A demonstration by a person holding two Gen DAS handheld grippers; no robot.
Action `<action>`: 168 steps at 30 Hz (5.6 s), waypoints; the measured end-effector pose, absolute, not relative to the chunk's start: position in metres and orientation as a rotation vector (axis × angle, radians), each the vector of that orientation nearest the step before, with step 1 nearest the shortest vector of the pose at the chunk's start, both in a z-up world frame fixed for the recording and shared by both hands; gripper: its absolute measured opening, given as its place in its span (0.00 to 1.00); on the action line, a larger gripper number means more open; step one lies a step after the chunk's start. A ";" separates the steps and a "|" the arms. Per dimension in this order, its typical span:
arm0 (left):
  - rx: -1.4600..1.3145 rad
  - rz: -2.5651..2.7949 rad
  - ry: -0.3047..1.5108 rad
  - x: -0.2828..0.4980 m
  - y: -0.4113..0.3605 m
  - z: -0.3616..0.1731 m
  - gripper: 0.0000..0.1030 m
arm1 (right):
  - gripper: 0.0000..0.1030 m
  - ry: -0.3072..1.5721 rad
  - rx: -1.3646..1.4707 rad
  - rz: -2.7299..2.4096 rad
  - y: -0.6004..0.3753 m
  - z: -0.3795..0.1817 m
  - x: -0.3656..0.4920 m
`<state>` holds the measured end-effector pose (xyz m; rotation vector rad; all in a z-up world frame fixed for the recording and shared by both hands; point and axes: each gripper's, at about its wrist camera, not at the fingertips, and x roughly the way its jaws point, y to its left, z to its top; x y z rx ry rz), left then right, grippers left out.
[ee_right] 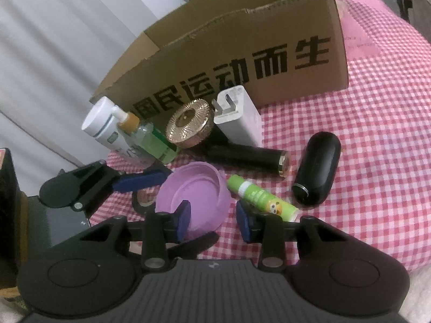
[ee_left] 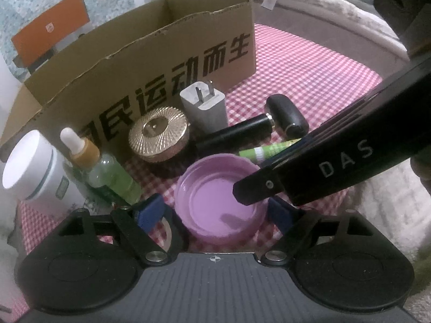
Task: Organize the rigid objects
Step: 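Lower the right gripper onto the pink plastic lid and close it, then carry the pink lid with the right gripper into the box and release, then move the right gripper back to the black electrical tape roll, then close the right gripper on the black tape roll's rim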
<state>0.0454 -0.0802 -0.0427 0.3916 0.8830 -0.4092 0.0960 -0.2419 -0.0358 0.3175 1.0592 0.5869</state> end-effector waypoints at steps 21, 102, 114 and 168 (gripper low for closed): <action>0.401 -0.415 0.827 0.038 -0.085 -0.031 0.74 | 0.23 1.051 0.300 0.591 -0.244 -0.030 0.097; 0.249 -0.155 0.625 0.180 0.023 0.130 0.98 | 0.62 0.884 0.264 0.731 -0.170 0.096 0.313; 0.069 -0.235 0.534 0.084 0.048 0.138 0.99 | 0.70 0.634 0.321 0.779 -0.242 0.143 0.182; 0.216 -0.320 0.913 0.053 -0.022 -0.046 0.78 | 0.28 1.052 0.074 0.711 -0.169 -0.025 0.097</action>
